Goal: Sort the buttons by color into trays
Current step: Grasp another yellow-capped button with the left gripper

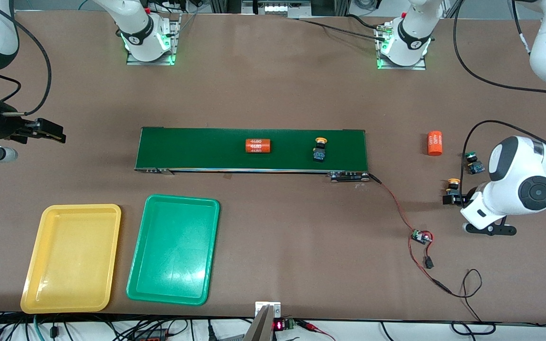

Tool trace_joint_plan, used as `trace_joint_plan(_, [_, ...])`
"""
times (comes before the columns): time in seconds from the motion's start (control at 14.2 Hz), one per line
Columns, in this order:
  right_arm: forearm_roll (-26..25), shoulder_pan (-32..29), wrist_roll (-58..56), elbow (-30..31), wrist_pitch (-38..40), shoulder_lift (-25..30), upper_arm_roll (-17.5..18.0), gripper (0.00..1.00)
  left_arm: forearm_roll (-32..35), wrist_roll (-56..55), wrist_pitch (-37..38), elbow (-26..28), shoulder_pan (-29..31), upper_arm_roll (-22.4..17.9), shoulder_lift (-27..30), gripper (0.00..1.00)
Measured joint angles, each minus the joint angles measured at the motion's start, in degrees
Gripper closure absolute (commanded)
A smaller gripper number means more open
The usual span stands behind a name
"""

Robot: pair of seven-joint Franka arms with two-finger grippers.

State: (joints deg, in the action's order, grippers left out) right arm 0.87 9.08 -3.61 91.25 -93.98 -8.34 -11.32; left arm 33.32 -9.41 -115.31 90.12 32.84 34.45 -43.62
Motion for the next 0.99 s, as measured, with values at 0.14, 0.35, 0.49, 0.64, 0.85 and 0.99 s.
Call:
trace_joint_plan(0.14, [0.0, 0.0, 0.0, 0.0, 0.0, 0.0, 0.0, 0.00, 0.0, 1.0, -2.5, 2.4, 1.5, -0.1, -1.2, 0.00])
trace_joint_plan(0.35, [0.1, 0.0, 0.0, 0.0, 0.0, 0.0, 0.0, 0.00, 0.8, 1.3, -2.8, 4.9, 1.9, -0.3, -1.3, 0.00])
trace_joint_plan(0.49, [0.1, 0.0, 0.0, 0.0, 0.0, 0.0, 0.0, 0.00, 2.0, 1.3, -2.8, 5.6, 1.9, -0.6, -1.3, 0.14])
trace_joint_plan(0.64, [0.1, 0.0, 0.0, 0.0, 0.0, 0.0, 0.0, 0.00, 2.1, 1.3, -2.8, 6.6, 2.0, -0.8, -1.3, 0.53])
trace_joint_plan(0.85, [0.1, 0.0, 0.0, 0.0, 0.0, 0.0, 0.0, 0.00, 2.1, 1.3, -2.8, 7.5, 2.4, -1.0, -1.7, 0.84])
trace_joint_plan(0.99, [0.1, 0.0, 0.0, 0.0, 0.0, 0.0, 0.0, 0.00, 2.1, 1.4, -2.8, 7.5, 2.7, -0.9, -1.8, 0.87])
